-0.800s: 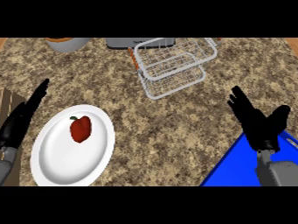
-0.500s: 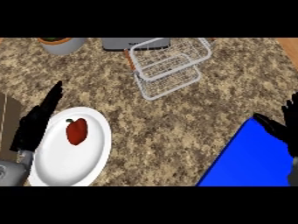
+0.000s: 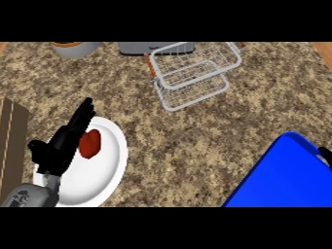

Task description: Pick the cupcake from the tray and place it in the tiered basket

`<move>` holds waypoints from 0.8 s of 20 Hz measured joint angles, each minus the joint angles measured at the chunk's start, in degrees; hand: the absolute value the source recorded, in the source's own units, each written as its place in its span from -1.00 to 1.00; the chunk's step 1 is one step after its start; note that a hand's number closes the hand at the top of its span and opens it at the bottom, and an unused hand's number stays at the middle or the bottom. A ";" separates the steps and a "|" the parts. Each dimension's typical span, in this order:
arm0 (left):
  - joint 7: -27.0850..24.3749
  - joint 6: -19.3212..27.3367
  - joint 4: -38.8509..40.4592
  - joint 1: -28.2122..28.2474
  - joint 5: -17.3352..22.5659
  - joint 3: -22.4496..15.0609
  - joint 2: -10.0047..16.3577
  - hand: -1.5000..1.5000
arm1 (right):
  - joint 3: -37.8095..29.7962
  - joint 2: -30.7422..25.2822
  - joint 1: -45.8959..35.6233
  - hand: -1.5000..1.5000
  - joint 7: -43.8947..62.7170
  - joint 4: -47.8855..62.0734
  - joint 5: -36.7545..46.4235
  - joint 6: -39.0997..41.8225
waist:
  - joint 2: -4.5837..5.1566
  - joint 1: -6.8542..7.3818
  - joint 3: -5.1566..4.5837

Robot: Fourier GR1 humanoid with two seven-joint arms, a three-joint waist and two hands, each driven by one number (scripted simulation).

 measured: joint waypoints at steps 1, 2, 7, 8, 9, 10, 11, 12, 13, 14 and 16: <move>-0.96 -0.41 0.09 0.72 0.10 -0.01 -0.22 0.00 | 0.69 -0.66 2.33 -1.00 1.79 -2.70 1.85 -0.99 | -0.01 0.20 -0.03; -1.18 -0.57 0.23 0.80 0.17 0.07 -0.35 0.00 | 1.18 -2.00 4.60 -1.00 4.03 -5.14 3.70 -1.44 | 0.00 0.28 -0.07; -2.02 -0.38 0.53 0.57 -0.47 -0.46 -1.33 0.00 | 3.77 -9.59 15.99 -1.00 16.84 -10.29 12.65 0.71 | 0.53 0.37 -0.51; -2.41 -0.43 0.55 0.78 -0.48 -0.37 -1.32 0.00 | 4.34 -11.12 18.31 -1.00 19.41 -10.79 13.93 2.16 | 0.67 0.59 -0.58; -2.70 -0.55 0.37 0.84 -0.50 -0.33 -1.25 0.00 | 5.14 -12.59 20.78 -1.00 21.80 -11.11 14.98 4.01 | 0.83 0.75 -0.66; -2.85 -0.66 0.22 0.71 -0.54 -0.41 -1.31 0.00 | 5.74 -14.25 22.89 -1.00 24.43 -11.50 16.02 5.88 | 1.02 0.97 -0.71; -2.89 -0.85 0.19 0.50 -0.54 -0.41 -1.26 0.00 | 6.25 -16.05 24.84 -1.00 27.09 -11.90 16.93 7.93 | 1.23 1.20 -0.76; -2.89 -0.95 -0.05 0.33 -0.58 -0.61 -1.39 0.00 | 6.87 -17.71 26.73 -1.00 29.75 -12.72 17.68 10.03 | 1.34 1.42 -0.80; -2.97 -0.99 -0.10 0.30 -0.66 -0.68 -1.42 0.00 | 7.33 -19.46 28.51 -1.00 32.44 -13.77 18.25 12.20 | 1.43 1.64 -0.84; -2.98 -1.22 -0.23 0.18 -0.65 -0.68 -1.29 0.00 | 7.99 -21.02 30.05 -1.00 35.34 -15.05 18.78 14.35 | 1.48 2.00 -0.84; -3.04 -1.52 -0.21 0.26 -0.78 -1.01 -1.37 0.00 | 9.17 -23.86 32.61 -1.00 41.50 -18.81 19.42 18.44 | 1.47 2.47 -0.81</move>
